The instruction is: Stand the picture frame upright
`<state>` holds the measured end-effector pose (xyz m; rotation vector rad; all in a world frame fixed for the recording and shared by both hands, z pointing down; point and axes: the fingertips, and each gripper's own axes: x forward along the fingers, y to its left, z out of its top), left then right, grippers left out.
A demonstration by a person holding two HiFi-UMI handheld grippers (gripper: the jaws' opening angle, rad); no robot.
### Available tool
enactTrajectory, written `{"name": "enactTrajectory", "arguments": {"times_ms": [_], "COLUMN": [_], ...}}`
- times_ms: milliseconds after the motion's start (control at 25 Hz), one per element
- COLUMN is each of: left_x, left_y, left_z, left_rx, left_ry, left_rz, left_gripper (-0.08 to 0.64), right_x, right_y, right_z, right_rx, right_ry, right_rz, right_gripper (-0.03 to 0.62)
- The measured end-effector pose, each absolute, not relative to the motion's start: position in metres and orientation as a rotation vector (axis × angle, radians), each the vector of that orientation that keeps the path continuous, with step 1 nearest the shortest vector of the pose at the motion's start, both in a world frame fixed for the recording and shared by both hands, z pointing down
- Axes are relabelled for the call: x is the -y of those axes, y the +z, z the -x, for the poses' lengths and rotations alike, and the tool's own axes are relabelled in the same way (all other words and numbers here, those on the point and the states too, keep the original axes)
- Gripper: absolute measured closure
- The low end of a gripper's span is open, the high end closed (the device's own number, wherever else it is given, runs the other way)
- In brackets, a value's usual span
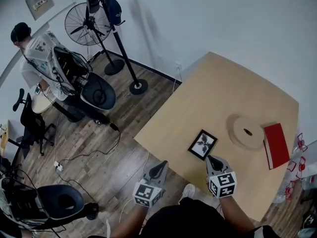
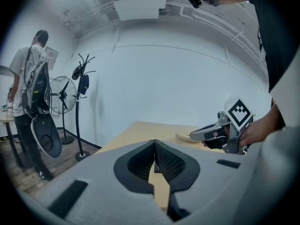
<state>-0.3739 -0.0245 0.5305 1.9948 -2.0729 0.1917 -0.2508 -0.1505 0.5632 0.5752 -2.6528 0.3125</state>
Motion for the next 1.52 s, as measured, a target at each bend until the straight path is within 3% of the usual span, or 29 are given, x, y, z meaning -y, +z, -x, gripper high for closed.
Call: {"name": "enactTrajectory", "arguments": {"times_ms": [640, 1400, 1520], "left_x": [0.133, 0.214, 0.219], "left_y": [0.532, 0.557, 0.563], "left_z": [0.394, 0.442, 0.443], "left_rx": [1.967, 1.576, 1.530], "left_ry": [0.215, 0.284, 0.294], "left_rz": [-2.039, -2.320, -2.337], "left_gripper": [0.565, 0.565, 0.565], "right_x": [0.251, 0.262, 0.262], "right_y": [0.572, 0.635, 0.657], "right_z": [0.240, 0.275, 0.276], "right_rx": [2.612, 2.358, 2.296], "right_ry": [0.425, 0.570, 0.653], "right_rz": [-0.700, -0.956, -0.970], "right_gripper": [0.581, 0.578, 0.490]}}
